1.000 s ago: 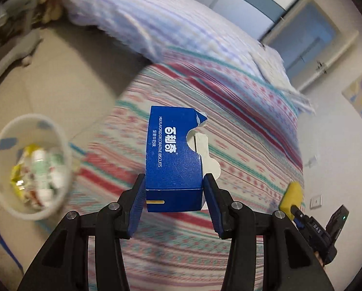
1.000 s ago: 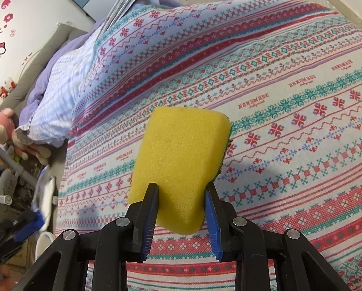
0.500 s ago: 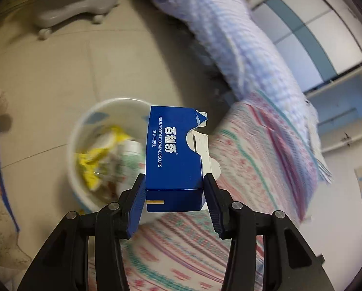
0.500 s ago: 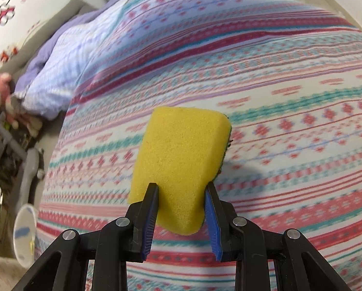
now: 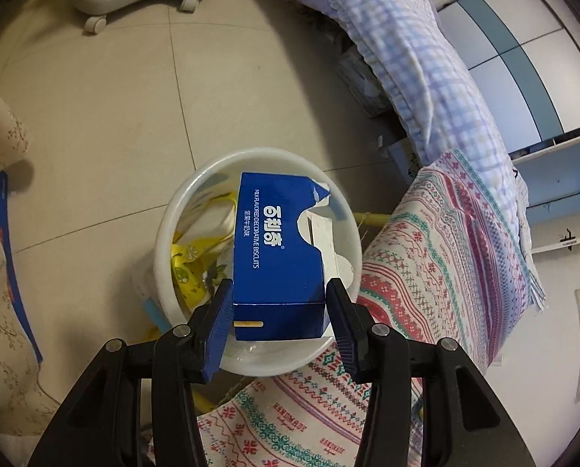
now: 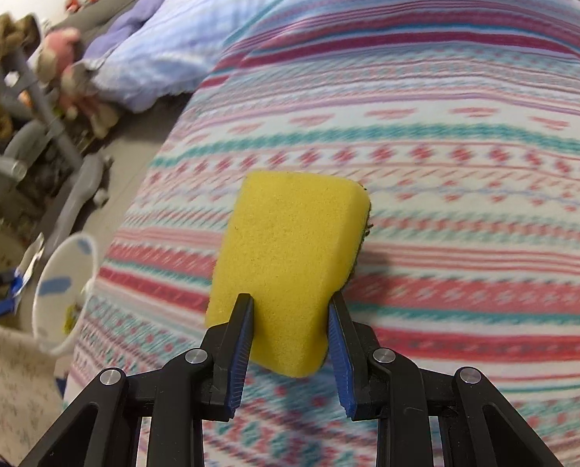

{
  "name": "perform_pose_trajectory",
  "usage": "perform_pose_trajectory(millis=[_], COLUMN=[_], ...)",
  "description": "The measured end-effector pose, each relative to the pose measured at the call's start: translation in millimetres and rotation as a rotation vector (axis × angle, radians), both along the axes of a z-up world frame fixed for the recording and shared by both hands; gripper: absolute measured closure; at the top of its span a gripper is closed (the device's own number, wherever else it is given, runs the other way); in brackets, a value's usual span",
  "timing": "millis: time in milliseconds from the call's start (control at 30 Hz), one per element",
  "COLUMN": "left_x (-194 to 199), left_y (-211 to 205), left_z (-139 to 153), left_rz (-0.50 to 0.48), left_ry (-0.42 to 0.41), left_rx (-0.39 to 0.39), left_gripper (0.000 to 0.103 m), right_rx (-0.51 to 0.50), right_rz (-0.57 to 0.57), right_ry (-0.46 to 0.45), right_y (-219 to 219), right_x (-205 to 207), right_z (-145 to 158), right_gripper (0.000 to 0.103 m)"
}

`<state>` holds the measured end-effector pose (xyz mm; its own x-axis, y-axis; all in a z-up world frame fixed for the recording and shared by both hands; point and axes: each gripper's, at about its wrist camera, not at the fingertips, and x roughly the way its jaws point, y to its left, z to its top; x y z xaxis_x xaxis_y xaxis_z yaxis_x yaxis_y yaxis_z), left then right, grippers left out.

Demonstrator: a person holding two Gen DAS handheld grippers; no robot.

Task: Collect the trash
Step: 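Drop the biscuit box into the bin with the left gripper while the right drops the sponge there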

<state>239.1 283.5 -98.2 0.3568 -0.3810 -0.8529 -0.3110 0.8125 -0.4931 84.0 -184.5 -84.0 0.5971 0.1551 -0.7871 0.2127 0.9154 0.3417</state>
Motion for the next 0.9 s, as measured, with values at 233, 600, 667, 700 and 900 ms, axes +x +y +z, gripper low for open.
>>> perform_pose_trajectory(millis=[233,600,667,700,900], left_x=[5,-1,-3,-4,-8], left_y=[5,25,31,33,41], left_z=[3,5,7,8,10], left_rz=[0.013,0.072,0.104,0.114,0.146], left_ry=[-0.007,-0.013,-0.020,-0.021,-0.020], left_rx=[0.077,-0.011,-0.006,-0.005,-0.021], left_gripper=[0.051,0.047,0.047,0.047,0.047], right_rx=[0.048,0.050,0.055,0.059,0.102], right_rz=[0.081,0.186,0.211,0.220,0.295], right_ry=[0.007,-0.026,-0.042,-0.050,-0.063], right_y=[37,100,116,124,182], right_x=[1,20,29,33,72], right_z=[-6,2,4,5,-2], right_gripper=[0.070,0.070,0.070,0.070,0.069])
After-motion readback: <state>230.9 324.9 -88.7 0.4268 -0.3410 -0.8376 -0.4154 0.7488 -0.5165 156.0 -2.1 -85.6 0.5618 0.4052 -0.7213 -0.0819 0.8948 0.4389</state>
